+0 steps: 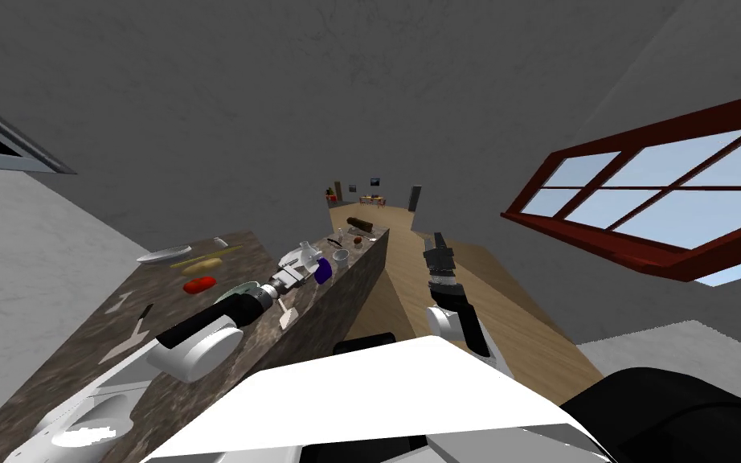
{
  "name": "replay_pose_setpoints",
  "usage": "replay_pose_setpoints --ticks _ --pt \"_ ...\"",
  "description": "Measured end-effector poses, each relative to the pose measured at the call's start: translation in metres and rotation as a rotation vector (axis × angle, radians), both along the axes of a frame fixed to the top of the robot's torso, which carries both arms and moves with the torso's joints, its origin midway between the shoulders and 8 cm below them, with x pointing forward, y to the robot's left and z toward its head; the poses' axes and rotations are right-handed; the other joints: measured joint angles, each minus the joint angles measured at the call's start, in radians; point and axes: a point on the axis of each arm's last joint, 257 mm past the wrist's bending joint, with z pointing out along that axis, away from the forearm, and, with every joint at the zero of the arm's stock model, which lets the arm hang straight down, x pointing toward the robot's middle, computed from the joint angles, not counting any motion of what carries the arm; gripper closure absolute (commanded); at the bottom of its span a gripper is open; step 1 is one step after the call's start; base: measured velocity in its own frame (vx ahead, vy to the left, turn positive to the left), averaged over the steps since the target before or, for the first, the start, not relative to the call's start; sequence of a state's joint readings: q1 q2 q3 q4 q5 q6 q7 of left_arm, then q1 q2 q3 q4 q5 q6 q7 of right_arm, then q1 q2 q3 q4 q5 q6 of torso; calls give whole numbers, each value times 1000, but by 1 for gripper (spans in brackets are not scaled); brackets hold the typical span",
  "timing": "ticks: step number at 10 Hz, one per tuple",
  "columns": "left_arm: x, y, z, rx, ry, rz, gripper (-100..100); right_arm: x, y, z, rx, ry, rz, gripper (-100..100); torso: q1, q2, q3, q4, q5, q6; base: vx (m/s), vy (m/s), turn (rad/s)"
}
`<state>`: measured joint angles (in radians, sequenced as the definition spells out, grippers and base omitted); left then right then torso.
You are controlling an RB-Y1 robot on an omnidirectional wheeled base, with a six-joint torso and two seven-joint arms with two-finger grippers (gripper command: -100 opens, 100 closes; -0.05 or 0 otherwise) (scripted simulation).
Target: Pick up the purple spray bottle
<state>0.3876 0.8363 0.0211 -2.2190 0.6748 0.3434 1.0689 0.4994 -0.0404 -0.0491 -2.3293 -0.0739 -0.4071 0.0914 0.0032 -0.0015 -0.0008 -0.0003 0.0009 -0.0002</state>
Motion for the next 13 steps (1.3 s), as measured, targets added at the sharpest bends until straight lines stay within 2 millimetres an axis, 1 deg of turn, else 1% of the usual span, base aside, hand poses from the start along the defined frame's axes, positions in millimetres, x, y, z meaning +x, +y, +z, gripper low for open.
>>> replay_pose_setpoints --ticks 2,3,6,8,9,13 --pt "-2 8 -10 -31 67 14 -100 0 0 0 0 0 0 0 1 1 1 0 0 -1 -46 47 -194" --pt "-2 10 -13 -49 93 23 -100 0 0 0 0 0 0 0 1 1 1 0 0 -1 -15 26 -24" --pt "-5 18 -22 -92 161 48 -100 0 0 0 0 0 0 0 0 0 0 0 0 -1 -26 35 -266" --pt "-6 27 -30 -121 224 74 -100 0 0 0 0 0 0 0 1 0 0 0 0 -2 -41 40 -211" --pt "-10 34 -36 -134 261 90 -100 0 0 0 0 0 0 0 1 1 1 0 0 -1 -41 43 -144" --pt "-16 51 -48 -193 371 157 -100 0 0 0 0 0 0 0 1 0 0 0 0 -1 -34 36 -221"
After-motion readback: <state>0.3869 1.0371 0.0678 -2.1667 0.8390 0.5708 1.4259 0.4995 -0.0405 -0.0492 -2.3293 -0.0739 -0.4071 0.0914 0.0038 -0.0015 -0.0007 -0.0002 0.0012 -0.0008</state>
